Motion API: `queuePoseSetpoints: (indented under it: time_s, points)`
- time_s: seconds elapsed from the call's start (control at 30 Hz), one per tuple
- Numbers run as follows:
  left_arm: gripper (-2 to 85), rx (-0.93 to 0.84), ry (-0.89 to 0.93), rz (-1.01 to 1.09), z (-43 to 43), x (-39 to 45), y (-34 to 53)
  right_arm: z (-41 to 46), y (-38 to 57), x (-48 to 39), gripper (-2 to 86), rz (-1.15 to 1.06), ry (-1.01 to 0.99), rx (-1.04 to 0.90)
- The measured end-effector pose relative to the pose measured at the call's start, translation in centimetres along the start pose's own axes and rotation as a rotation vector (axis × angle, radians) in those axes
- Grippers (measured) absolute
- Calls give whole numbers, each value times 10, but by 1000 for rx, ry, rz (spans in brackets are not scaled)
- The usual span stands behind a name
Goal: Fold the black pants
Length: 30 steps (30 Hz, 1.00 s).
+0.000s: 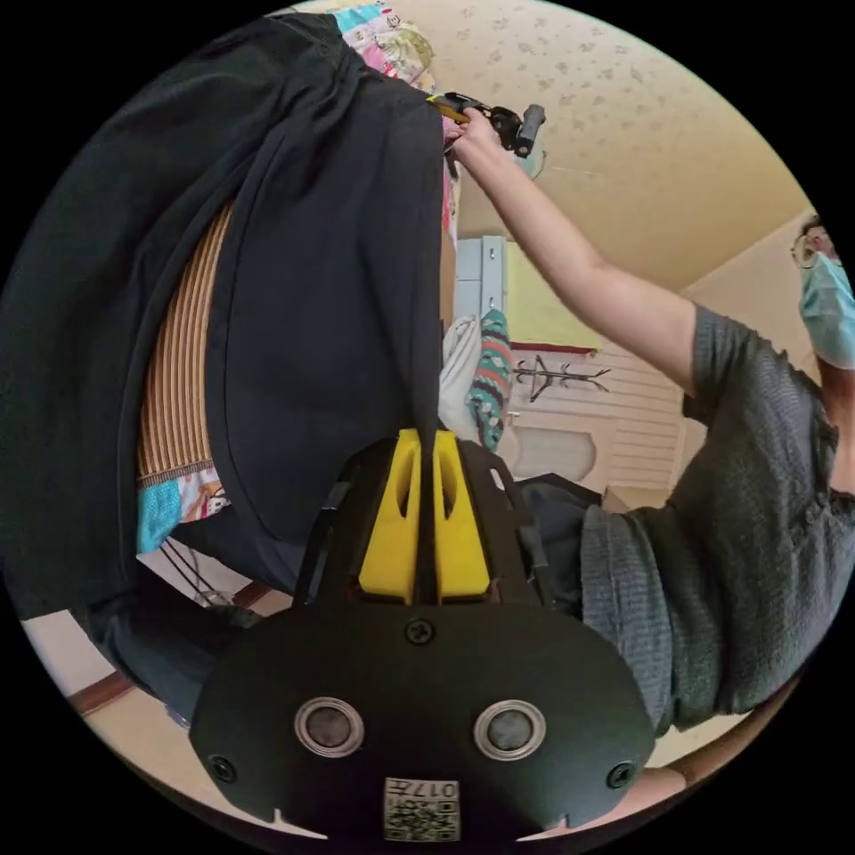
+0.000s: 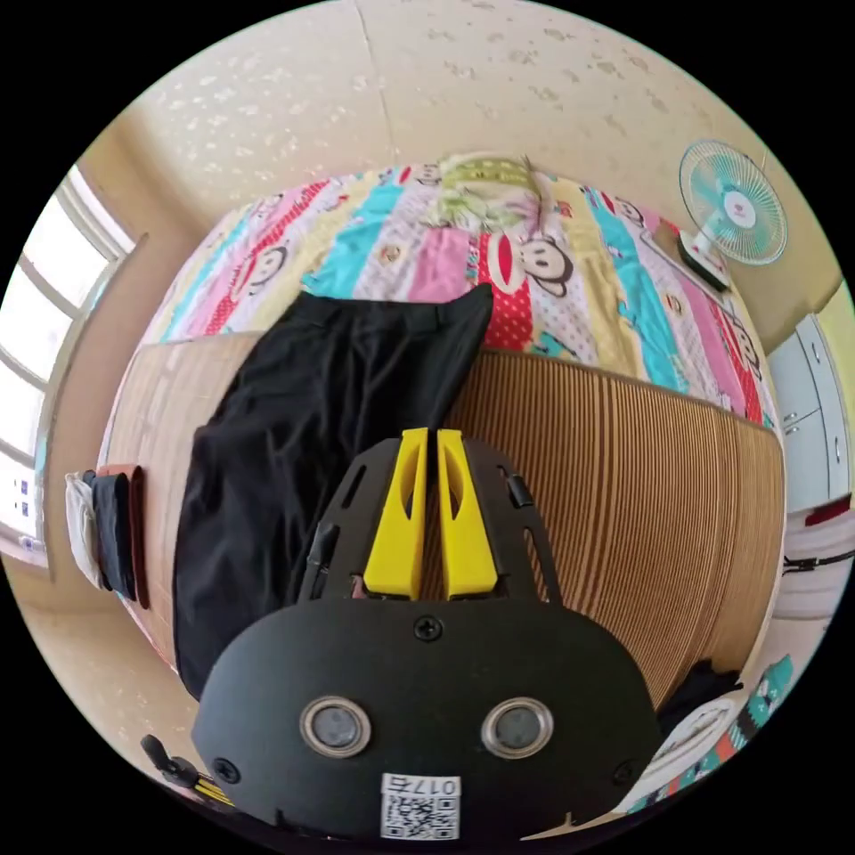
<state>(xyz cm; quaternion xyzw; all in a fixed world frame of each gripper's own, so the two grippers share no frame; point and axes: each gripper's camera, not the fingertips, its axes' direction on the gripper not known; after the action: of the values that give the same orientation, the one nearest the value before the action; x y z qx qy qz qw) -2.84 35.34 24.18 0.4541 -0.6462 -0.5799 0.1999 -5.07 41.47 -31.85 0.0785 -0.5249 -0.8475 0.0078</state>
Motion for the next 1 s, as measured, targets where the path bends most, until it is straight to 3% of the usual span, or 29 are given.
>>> queuePoseSetpoints:
  time_s: [0.17,0.27,0.33,0.4,0.5,0.63,0.77,1.0]
  points:
    - [-9,136,102,24,-121,4,38,-69,-39,-149,22,-196,-156,229]
    - [-9,156,-100,-10,-191,-9,41,-39,-75,-222,26,-254,-324,163]
    - [-8,100,-340,-144,-229,-41,34,-12,-85,-238,26,-197,-426,108]
    - [-8,31,-452,-188,-244,-65,27,0,-81,-241,30,-157,-468,80]
    - [-8,-36,-518,-236,-257,-97,16,4,-33,-225,36,-202,-497,64]
    - [-8,-72,-457,-212,-265,-110,10,33,91,-173,55,-247,-516,-184]
    - [-8,-89,-403,-202,-273,-110,6,51,241,-123,72,-11,-629,-429]
    - [-6,-240,-393,-129,-281,-95,-18,42,373,-128,80,306,-629,-515]
